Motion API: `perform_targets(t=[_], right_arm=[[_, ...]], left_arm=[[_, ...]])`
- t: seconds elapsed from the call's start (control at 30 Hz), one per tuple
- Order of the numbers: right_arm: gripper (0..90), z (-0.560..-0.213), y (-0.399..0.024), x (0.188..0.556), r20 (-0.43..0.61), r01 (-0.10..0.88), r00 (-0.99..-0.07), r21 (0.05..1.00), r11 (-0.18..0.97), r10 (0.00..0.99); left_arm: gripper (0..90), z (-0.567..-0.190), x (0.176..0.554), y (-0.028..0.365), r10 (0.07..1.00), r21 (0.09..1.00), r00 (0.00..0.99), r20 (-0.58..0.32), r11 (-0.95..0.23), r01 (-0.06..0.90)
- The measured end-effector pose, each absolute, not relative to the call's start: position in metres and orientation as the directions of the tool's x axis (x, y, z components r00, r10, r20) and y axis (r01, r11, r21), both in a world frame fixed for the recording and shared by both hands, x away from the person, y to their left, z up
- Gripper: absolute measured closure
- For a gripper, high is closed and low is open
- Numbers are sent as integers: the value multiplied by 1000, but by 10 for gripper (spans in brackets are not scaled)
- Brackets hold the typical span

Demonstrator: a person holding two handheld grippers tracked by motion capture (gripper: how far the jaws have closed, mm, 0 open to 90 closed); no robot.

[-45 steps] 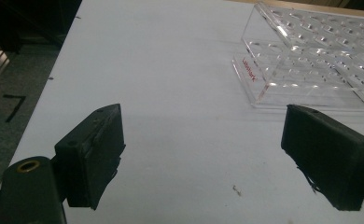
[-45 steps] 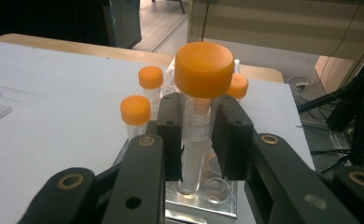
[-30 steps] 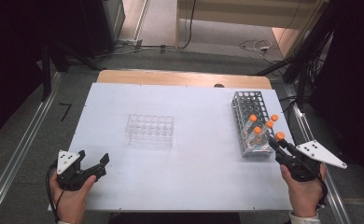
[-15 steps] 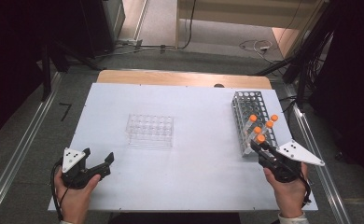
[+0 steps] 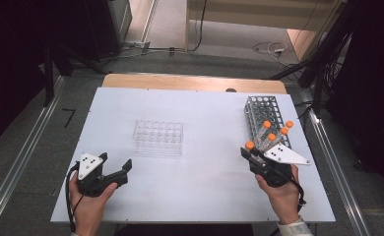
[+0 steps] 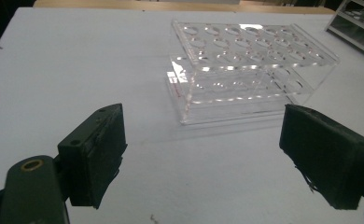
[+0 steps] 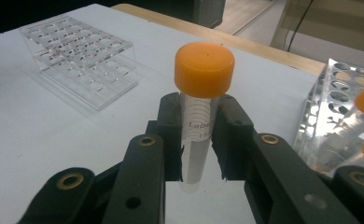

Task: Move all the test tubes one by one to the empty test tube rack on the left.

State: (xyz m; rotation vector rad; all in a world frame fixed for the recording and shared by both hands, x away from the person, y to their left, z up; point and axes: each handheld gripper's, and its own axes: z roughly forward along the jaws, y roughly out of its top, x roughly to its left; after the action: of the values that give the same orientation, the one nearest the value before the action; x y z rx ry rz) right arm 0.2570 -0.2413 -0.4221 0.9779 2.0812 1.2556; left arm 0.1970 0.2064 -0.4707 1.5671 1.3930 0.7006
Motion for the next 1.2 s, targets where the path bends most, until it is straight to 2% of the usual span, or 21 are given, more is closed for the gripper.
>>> perform_targets(t=[0.67,1.2], right_arm=[[720,-435,-200,274,-84,307,-666,875,375,741],[720,-449,-146,280,-88,283,-745,857,432,662]], left_arm=[[161,-458,219,164,942,897,311,-129,-24,442],[207,-439,239,118,903,909,406,-142,-44,415]])
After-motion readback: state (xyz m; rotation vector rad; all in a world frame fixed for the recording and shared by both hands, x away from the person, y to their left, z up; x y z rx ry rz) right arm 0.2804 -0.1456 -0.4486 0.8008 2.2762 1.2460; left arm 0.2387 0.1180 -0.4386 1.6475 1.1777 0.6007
